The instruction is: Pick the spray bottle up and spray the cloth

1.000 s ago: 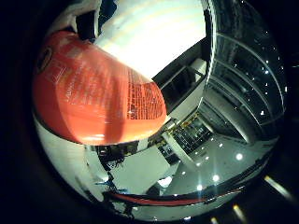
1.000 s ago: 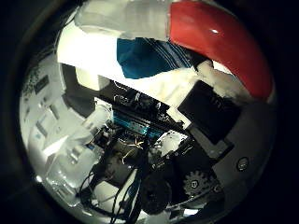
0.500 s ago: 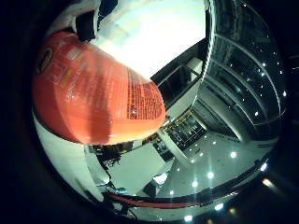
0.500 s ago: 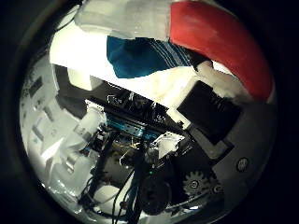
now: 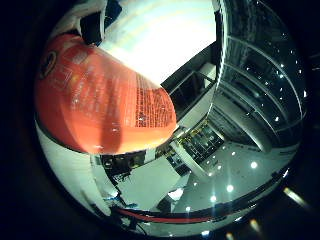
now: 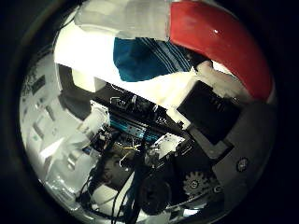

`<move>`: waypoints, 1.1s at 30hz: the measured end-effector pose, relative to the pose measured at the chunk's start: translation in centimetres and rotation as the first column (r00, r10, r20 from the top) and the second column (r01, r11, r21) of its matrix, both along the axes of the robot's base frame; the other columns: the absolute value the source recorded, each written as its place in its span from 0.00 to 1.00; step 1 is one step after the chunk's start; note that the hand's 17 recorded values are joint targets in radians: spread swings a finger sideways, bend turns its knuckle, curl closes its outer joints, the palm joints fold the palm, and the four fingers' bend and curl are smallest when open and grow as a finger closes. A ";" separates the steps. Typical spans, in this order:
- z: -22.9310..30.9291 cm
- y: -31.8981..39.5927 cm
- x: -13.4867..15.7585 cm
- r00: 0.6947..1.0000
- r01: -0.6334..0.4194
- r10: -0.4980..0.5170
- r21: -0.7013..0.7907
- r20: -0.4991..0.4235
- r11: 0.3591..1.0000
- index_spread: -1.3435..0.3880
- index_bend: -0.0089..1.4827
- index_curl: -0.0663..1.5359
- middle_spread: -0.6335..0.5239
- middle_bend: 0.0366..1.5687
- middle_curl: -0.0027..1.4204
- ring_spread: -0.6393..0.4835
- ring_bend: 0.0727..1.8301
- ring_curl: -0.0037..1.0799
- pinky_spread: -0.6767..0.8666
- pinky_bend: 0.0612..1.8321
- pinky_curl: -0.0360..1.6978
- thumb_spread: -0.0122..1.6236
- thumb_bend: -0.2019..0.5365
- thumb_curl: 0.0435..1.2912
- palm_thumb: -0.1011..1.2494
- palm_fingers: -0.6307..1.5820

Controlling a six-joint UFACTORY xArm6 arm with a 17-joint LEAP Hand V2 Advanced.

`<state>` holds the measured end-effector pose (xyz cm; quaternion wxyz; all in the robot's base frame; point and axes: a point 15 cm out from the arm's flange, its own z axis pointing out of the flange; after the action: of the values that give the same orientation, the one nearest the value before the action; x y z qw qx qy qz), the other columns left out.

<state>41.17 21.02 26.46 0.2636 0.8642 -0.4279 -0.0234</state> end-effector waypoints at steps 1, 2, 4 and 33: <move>0.2 0.6 -0.2 1.000 -0.002 0.002 0.025 0.000 1.000 0.67 0.78 0.46 0.47 0.85 0.41 0.44 0.79 0.51 0.29 0.55 0.69 0.50 0.25 0.66 0.82 0.84; 0.4 1.3 -0.4 1.000 -0.004 0.004 0.053 -0.001 0.999 0.67 0.78 0.46 0.47 0.85 0.41 0.44 0.79 0.51 0.29 0.55 0.69 0.50 0.25 0.66 0.82 0.84; 0.9 2.8 -0.9 1.000 -0.005 0.005 0.120 -0.002 0.993 0.67 0.78 0.46 0.47 0.85 0.41 0.44 0.79 0.51 0.29 0.55 0.69 0.50 0.25 0.66 0.82 0.84; 8.4 26.9 4.3 0.997 0.053 -0.058 0.987 -0.045 0.149 0.67 0.78 0.46 0.47 0.85 0.41 0.44 0.79 0.51 0.30 0.55 0.70 0.50 0.25 0.66 0.84 0.84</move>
<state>45.44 47.94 34.86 -0.3647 0.8110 -0.3413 -0.3045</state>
